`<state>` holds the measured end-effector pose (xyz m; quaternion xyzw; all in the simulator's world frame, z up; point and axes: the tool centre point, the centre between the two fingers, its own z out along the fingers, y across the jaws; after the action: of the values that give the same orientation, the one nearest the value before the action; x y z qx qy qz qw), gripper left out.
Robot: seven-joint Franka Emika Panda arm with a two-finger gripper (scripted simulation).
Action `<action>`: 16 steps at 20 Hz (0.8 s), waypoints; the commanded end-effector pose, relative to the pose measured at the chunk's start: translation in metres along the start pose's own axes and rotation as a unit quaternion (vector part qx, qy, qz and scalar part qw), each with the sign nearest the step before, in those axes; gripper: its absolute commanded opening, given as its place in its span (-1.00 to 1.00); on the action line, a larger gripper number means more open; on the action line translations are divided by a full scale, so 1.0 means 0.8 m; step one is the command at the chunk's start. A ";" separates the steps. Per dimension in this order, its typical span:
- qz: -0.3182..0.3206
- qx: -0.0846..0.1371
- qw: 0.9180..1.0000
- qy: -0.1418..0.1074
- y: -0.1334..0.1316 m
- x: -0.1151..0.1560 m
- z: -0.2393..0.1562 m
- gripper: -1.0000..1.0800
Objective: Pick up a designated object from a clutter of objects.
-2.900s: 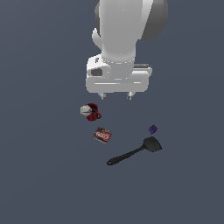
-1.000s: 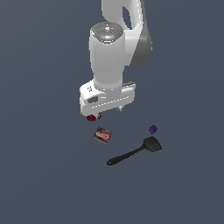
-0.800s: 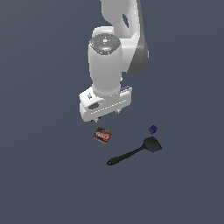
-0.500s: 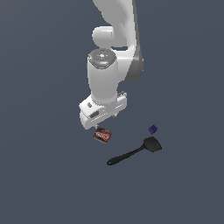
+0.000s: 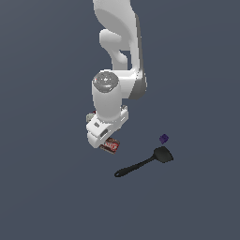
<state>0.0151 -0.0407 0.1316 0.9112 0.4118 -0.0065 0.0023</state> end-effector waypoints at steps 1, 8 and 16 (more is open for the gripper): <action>-0.030 0.000 1.000 0.001 0.001 -0.004 0.017 0.92; -0.099 -0.001 0.995 0.004 0.002 -0.014 0.055 0.92; -0.142 -0.002 0.990 0.006 0.001 -0.020 0.079 0.92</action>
<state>0.0047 -0.0534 0.0716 0.8473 0.5311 -0.0010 0.0000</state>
